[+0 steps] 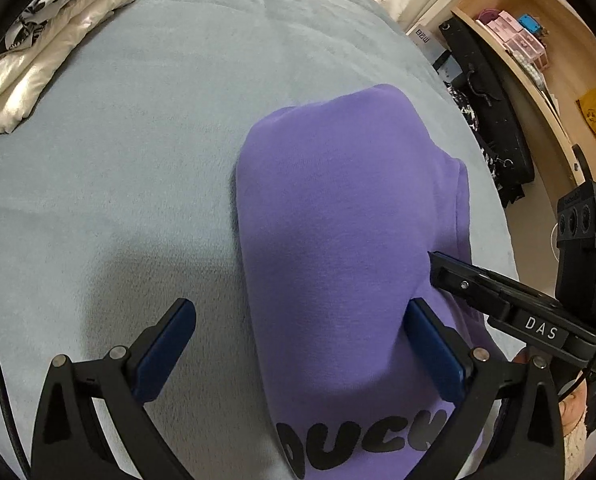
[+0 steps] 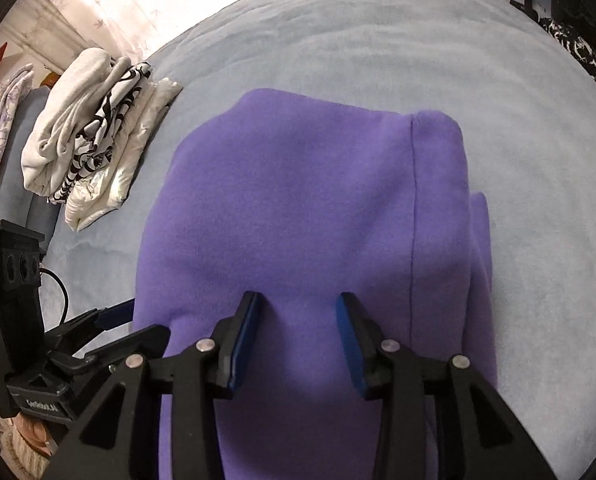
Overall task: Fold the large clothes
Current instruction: 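Grasp the folded hoodie bundle with both grippers from its sides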
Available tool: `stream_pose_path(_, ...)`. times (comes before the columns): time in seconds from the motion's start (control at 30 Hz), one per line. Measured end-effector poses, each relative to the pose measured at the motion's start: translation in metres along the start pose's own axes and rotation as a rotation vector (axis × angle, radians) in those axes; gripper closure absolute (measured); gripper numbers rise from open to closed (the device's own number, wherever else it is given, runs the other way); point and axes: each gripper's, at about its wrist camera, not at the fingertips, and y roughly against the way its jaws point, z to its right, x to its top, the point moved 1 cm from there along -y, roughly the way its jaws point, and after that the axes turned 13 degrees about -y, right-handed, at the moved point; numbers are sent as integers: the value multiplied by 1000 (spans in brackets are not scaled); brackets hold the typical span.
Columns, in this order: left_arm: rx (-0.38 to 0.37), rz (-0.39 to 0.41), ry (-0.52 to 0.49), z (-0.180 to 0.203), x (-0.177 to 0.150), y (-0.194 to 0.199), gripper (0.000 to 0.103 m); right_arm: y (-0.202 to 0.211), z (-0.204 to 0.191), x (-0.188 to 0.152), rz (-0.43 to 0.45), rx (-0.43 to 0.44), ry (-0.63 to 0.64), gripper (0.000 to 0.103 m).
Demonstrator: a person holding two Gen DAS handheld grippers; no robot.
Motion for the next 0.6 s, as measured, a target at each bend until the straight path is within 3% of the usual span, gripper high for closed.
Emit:
stream_pose_path(0.3, 57, 17, -44, 8, -5, 24, 1, 37, 7, -8, 15, 68, 2, 59)
stream_pose_path(0.5, 51, 32, -91, 23, -12, 41, 1, 71, 21, -17, 29, 114, 23, 39)
stream_pose_path(0.6, 42, 42, -125, 32, -14, 49, 1, 83, 27, -21, 34, 118, 35, 38)
